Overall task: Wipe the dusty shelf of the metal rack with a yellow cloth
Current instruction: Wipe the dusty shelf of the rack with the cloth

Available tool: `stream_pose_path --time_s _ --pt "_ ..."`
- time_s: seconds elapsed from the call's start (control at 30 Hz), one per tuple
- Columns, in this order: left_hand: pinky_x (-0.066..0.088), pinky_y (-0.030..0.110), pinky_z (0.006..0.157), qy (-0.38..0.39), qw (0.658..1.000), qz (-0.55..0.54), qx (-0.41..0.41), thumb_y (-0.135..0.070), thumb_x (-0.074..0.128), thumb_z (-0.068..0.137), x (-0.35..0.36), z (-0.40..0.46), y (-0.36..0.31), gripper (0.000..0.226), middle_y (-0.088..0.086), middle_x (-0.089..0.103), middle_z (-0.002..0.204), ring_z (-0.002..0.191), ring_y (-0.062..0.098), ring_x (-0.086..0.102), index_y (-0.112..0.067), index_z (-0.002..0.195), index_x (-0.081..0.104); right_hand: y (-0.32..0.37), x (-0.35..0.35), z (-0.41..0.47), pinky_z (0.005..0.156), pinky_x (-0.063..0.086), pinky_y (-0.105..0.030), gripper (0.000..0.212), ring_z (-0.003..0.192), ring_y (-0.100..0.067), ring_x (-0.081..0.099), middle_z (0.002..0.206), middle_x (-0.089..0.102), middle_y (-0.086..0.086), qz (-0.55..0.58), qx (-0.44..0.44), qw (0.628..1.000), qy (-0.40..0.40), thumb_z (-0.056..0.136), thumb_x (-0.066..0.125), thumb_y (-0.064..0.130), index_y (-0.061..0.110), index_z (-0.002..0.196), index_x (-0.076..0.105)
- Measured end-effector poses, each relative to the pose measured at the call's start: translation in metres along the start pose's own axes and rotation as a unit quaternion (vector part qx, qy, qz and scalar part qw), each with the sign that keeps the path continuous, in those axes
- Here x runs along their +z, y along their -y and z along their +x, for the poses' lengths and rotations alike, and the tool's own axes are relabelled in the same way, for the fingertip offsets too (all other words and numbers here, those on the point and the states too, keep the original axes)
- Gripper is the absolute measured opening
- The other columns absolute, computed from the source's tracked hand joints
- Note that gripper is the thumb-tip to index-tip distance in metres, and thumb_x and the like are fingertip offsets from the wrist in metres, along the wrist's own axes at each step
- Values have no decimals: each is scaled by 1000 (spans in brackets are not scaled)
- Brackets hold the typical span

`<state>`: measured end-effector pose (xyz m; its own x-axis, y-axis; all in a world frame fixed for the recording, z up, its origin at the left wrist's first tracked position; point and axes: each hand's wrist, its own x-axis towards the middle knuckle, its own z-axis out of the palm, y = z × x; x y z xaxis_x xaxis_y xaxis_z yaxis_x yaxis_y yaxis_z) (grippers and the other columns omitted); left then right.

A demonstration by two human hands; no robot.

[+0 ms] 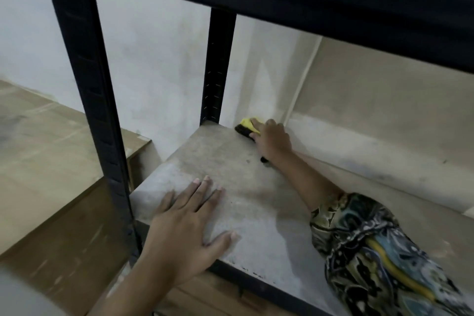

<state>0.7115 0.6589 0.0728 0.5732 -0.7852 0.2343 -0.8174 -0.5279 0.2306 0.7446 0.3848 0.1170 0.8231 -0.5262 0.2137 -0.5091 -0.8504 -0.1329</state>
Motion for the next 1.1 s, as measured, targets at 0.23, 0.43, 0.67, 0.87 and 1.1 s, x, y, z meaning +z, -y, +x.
stream_pose_path --time_s 0.23,0.43,0.67,0.87,1.1 --pt "14 33 105 -9 1000 -20 -2 -76 28 79 1 0 0 75 -5 37 148 136 14 35 -31 137 43 38 17 -12 97 41 -43 44 117 -31 44 135 50 -7 19 -231 972 36 92 50 36 35 136 43" --pt "16 33 110 -12 1000 -19 -3 -75 33 79 1 -1 1 72 -5 37 148 136 14 35 -32 137 43 13 1 14 86 44 -44 37 106 -39 48 115 55 -20 35 13 997 -63 94 49 25 24 131 51" --pt "9 33 107 -16 999 -29 -5 -76 31 79 1 1 1 74 -5 33 150 138 13 30 -33 139 40 57 22 4 88 41 -42 41 111 -32 45 125 50 -10 -13 -212 977 -3 93 49 31 34 133 44" --pt "6 33 113 -37 998 -55 2 -77 27 78 1 0 1 77 -9 20 154 142 9 16 -36 143 30 56 1 26 79 38 -39 33 104 -34 46 115 50 -17 -52 -61 991 -108 96 43 22 16 128 49" --pt "12 32 107 -32 999 -32 -8 -74 34 79 1 3 -1 71 -4 38 147 136 13 35 -33 137 42 75 23 16 92 39 -46 43 116 -35 39 129 44 -15 -19 -101 995 15 94 44 36 28 137 40"
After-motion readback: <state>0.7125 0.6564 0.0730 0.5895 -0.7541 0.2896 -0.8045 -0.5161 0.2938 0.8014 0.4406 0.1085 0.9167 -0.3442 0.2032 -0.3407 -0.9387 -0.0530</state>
